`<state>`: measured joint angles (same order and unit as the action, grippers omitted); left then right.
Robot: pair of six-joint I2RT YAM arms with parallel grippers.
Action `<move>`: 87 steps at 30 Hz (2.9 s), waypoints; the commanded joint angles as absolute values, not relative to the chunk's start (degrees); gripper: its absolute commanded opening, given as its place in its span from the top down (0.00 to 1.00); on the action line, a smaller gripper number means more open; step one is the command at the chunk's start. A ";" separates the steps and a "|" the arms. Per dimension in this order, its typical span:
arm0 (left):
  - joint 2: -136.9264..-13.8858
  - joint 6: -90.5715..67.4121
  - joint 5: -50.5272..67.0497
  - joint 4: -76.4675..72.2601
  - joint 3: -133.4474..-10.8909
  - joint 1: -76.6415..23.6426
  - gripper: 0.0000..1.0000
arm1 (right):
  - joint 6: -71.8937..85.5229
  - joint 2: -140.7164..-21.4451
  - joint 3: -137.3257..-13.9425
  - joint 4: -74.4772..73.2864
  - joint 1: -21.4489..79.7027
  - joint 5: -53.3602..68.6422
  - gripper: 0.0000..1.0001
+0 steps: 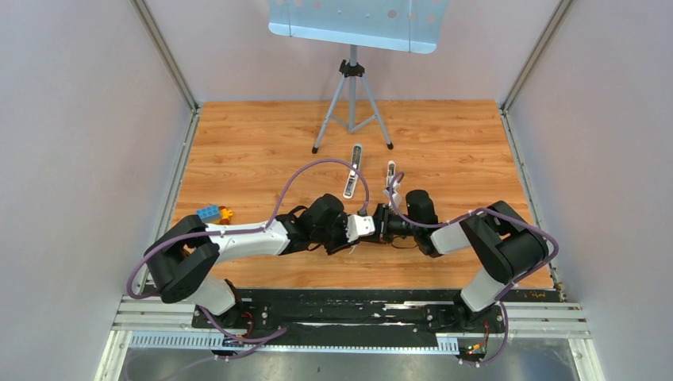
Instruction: Load the staples into the stapler
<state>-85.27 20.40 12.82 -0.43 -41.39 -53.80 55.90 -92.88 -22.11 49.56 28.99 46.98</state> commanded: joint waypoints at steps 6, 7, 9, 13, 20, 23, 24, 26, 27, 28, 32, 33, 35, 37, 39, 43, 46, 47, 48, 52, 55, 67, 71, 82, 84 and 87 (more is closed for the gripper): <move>-86.75 19.94 14.53 -6.37 -44.89 -53.88 0.64 | 56.91 -95.98 -22.07 52.97 31.46 48.94 0.76; -87.12 19.83 14.62 -6.16 -44.99 -53.88 0.64 | 56.84 -96.16 -21.98 52.92 31.43 48.83 0.76; -87.80 19.01 15.41 -6.18 -44.73 -53.94 0.64 | 56.58 -96.68 -21.83 52.98 31.45 48.61 0.76; -88.48 17.42 15.76 -7.39 -43.10 -54.12 0.63 | 56.75 -98.30 -21.63 54.46 31.41 48.60 0.76; -88.11 17.34 13.72 -7.28 -42.26 -54.14 0.62 | 57.47 -100.46 -21.11 57.08 31.44 48.64 0.80; -88.23 17.61 12.92 -6.70 -42.57 -54.14 0.61 | 58.31 -100.92 -20.87 59.12 31.35 49.18 0.85; -88.20 17.66 12.57 -6.48 -42.62 -54.14 0.60 | 58.46 -101.10 -20.79 59.68 31.35 49.37 0.88; -87.92 17.26 11.45 -6.97 -42.14 -54.14 0.59 | 58.57 -101.24 -20.61 60.54 31.34 49.87 0.93; -87.59 17.07 10.82 -7.22 -41.80 -54.14 0.57 | 58.66 -101.25 -20.40 61.04 31.25 50.04 0.95; -87.16 16.93 10.21 -7.47 -41.35 -54.14 0.55 | 58.75 -101.26 -20.31 61.53 31.25 50.17 0.97; -84.39 18.34 8.06 -4.91 -40.69 -54.14 0.50 | 58.76 -101.17 -19.59 62.48 30.60 50.98 1.00; -83.72 18.84 7.43 -3.67 -40.69 -54.14 0.49 | 58.62 -101.22 -19.43 62.49 30.28 51.24 1.00; -82.44 19.76 6.52 -1.25 -40.67 -54.10 0.49 | 58.36 -101.25 -19.20 62.50 29.63 51.77 1.00; -81.70 20.56 5.75 0.97 -40.54 -54.03 0.48 | 57.97 -101.41 -19.11 62.50 29.23 52.38 1.00; -81.67 20.89 6.25 2.47 -40.48 -54.05 0.47 | 57.62 -101.51 -18.88 62.49 28.98 52.68 1.00; -83.94 21.98 7.93 5.28 -41.91 -54.05 0.46 | 57.11 -101.84 -18.42 62.68 28.98 53.05 1.00; -84.96 22.83 9.77 7.19 -43.04 -54.05 0.45 | 56.81 -101.95 -18.06 62.73 28.91 53.49 1.00; -85.17 22.98 10.02 8.01 -43.39 -54.05 0.45 | 56.74 -102.03 -18.02 62.75 28.85 53.64 1.00; -85.36 23.40 10.40 9.08 -43.87 -54.05 0.44 | 56.65 -102.04 -18.01 62.69 28.83 53.84 1.00; -85.97 24.50 11.61 12.88 -45.35 -54.05 0.37 | 56.36 -102.08 -18.00 62.58 28.51 54.05 1.00; -86.52 24.47 12.08 14.05 -45.82 -54.05 0.36 | 56.27 -102.30 -18.17 62.66 28.55 54.07 1.00; -89.76 23.80 13.83 15.56 -47.90 -54.14 0.34 | 56.51 -102.98 -17.75 63.71 28.28 54.14 1.00; -91.05 24.19 13.45 15.29 -48.76 -54.11 0.34 | 56.96 -103.65 -17.75 64.63 28.25 54.27 1.00; -92.20 25.06 13.10 15.91 -49.74 -54.07 0.48 | 57.77 -103.31 -17.04 66.01 27.44 55.03 1.00; -92.19 25.23 13.10 15.97 -49.74 -54.10 0.52 | 57.77 -103.04 -16.87 65.96 27.08 55.17 1.00; -92.48 25.50 12.83 16.57 -50.12 -54.06 0.56 | 57.79 -102.68 -16.63 65.92 26.32 55.58 1.00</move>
<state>-91.39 24.21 12.71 15.77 -48.49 -54.11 57.76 -103.00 -17.96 64.36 27.64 53.58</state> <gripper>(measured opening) 0.457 0.005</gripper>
